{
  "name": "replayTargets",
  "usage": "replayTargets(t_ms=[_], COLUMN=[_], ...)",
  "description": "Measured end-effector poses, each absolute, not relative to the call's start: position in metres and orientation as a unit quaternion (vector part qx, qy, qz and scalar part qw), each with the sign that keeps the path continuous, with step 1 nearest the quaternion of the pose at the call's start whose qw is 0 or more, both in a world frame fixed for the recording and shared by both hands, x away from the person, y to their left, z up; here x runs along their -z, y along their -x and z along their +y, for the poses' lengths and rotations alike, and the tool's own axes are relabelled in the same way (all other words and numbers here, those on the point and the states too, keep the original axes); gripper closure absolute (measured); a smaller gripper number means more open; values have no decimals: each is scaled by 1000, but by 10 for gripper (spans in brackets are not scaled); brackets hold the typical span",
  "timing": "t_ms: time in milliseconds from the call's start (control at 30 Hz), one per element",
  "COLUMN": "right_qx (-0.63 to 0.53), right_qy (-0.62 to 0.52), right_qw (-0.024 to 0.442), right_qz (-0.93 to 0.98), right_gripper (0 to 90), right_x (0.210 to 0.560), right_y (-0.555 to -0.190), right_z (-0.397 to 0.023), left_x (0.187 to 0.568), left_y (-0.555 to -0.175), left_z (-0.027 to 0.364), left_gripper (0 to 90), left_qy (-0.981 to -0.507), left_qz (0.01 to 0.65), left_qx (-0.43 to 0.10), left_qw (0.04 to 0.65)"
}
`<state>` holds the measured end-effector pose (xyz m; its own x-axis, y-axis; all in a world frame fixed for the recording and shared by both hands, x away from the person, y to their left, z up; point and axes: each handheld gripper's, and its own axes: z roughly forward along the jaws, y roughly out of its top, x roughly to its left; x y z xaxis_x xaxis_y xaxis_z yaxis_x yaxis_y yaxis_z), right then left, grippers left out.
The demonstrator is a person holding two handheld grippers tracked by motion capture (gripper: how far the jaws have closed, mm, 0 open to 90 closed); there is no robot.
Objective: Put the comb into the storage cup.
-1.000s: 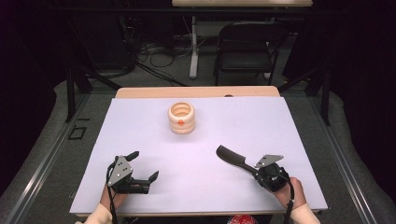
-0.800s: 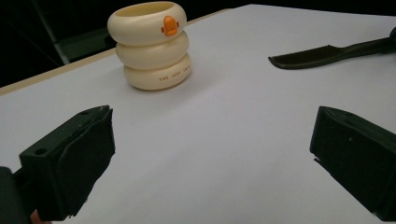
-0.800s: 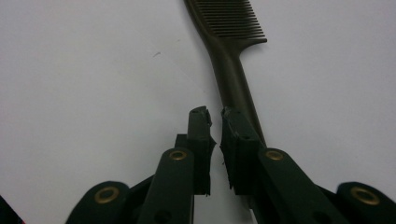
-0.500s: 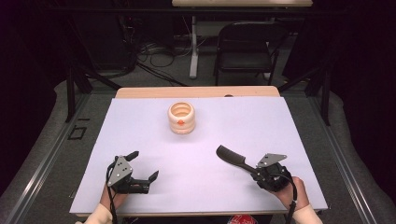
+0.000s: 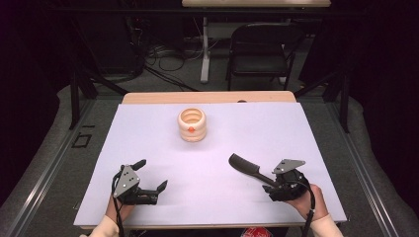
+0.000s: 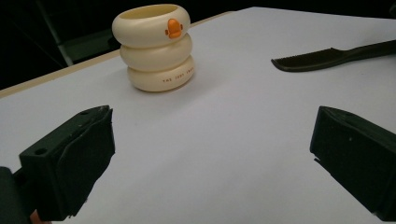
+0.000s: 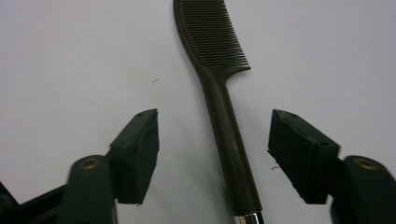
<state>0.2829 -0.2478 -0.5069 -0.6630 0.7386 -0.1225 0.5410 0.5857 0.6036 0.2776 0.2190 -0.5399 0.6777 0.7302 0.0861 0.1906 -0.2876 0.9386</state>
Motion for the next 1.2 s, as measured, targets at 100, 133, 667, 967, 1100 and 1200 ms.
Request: replayTargets(t_ms=[100,133,667,967,1100,1200], right_qx=[-273,-274,-249,-231,-214,-202], right_qy=[-369,-367,-350,-344,-338,-331], right_qw=[183,180,149,134,124,123], right_qz=[870,871,891,900,908,913], right_gripper=[243,237,0,0,0,9], right_x=[506,506,514,515,515,515], right_y=[-285,-286,-301,-311,-316,-319], right_z=[-247,-247,-237,-233,-229,-228], left_x=[540,540,540,540,540,540], left_y=[-277,-278,-278,-278,-278,-278], left_z=[219,219,218,218,218,218], left_gripper=[1,1,1,1,1,1], left_qy=[-759,-759,-758,-758,-758,-758], left_qz=[302,302,305,304,301,302], left_qx=[-263,-263,-261,-261,-262,-261], left_qw=[514,514,514,514,517,517])
